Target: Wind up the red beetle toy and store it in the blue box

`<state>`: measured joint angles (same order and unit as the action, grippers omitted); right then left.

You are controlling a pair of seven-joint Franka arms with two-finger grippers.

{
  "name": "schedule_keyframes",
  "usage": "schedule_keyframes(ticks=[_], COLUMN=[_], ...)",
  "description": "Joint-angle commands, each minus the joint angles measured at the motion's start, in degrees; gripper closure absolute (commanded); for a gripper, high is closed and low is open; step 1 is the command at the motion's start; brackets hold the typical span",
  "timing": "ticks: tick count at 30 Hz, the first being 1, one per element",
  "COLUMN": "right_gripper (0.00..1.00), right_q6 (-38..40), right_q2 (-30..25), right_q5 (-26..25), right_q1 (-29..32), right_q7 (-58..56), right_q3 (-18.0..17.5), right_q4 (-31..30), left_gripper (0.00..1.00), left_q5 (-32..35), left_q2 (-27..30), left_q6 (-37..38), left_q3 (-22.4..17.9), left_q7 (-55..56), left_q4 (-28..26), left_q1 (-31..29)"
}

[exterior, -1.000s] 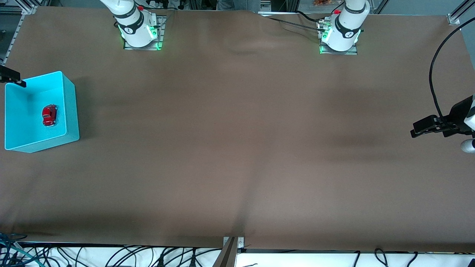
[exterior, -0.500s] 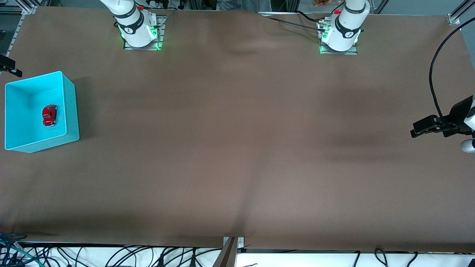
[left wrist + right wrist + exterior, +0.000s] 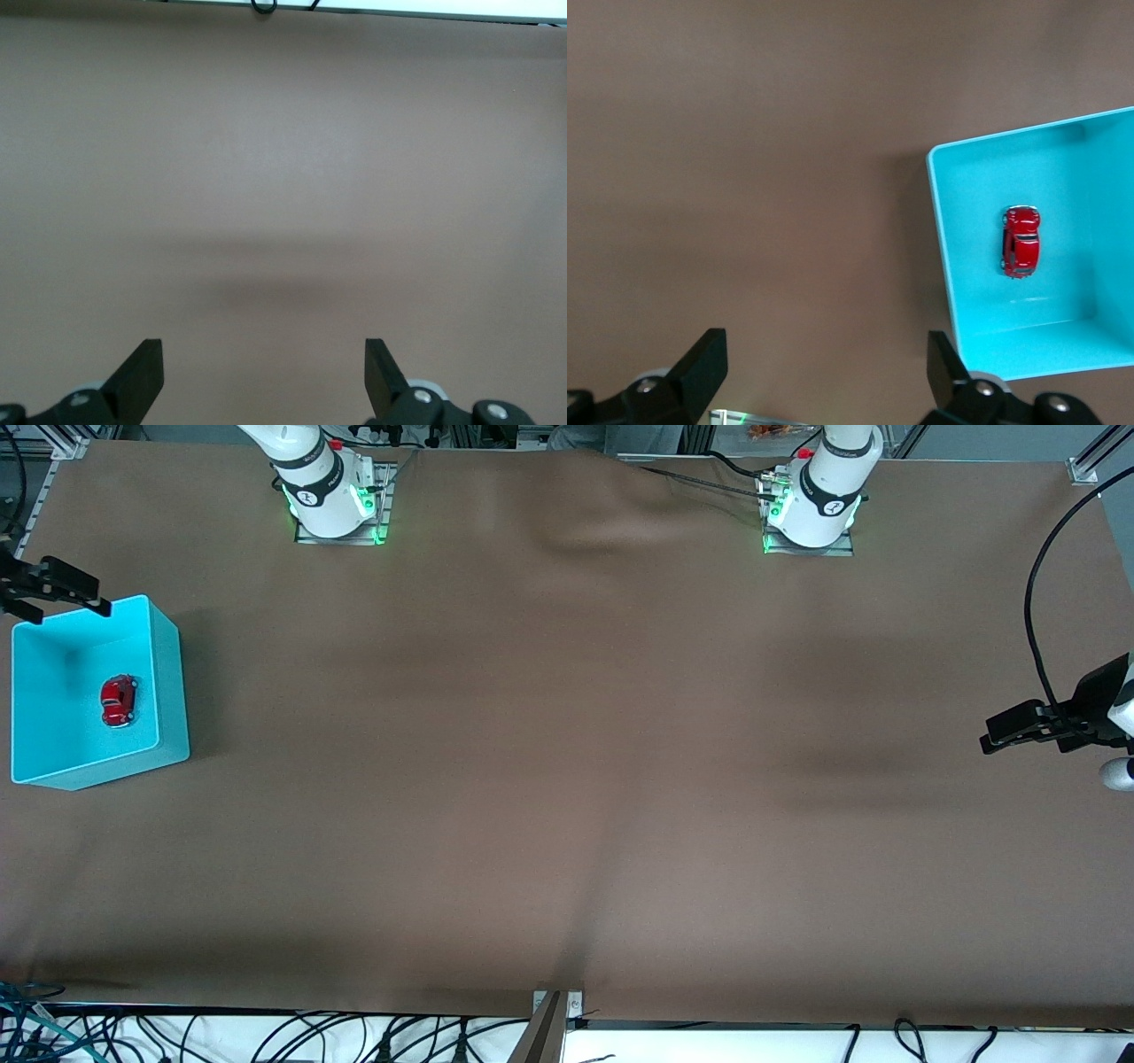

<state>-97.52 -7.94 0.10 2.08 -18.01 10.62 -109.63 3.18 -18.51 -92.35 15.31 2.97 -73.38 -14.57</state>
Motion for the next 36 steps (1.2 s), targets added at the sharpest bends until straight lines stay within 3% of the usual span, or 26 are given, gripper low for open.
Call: schedule_keyframes(ticks=[1, 17, 36], right_gripper=[0.00, 0.00, 0.00], right_q6=[2.77, 7.43, 6.55], right_q2=[0.30, 8.91, 10.67], right_q5=[-0.36, -0.27, -0.62], right_q1=[0.12, 0.03, 0.03], right_q7=[6.05, 17.92, 18.98], right_q3=[-3.85, -12.72, -13.70], right_q4=[2.66, 13.73, 15.67], left_gripper=[0.00, 0.00, 0.00], left_q5=[0.77, 0.86, 0.77], left_q2=[-0.57, -0.57, -0.57], left_q6=[-0.02, -0.02, -0.02], left_q3=[-0.28, -0.28, -0.28], left_q7=[-0.86, -0.86, -0.86], left_q4=[1.31, 1.31, 1.31], left_q1=[0.33, 0.33, 0.33])
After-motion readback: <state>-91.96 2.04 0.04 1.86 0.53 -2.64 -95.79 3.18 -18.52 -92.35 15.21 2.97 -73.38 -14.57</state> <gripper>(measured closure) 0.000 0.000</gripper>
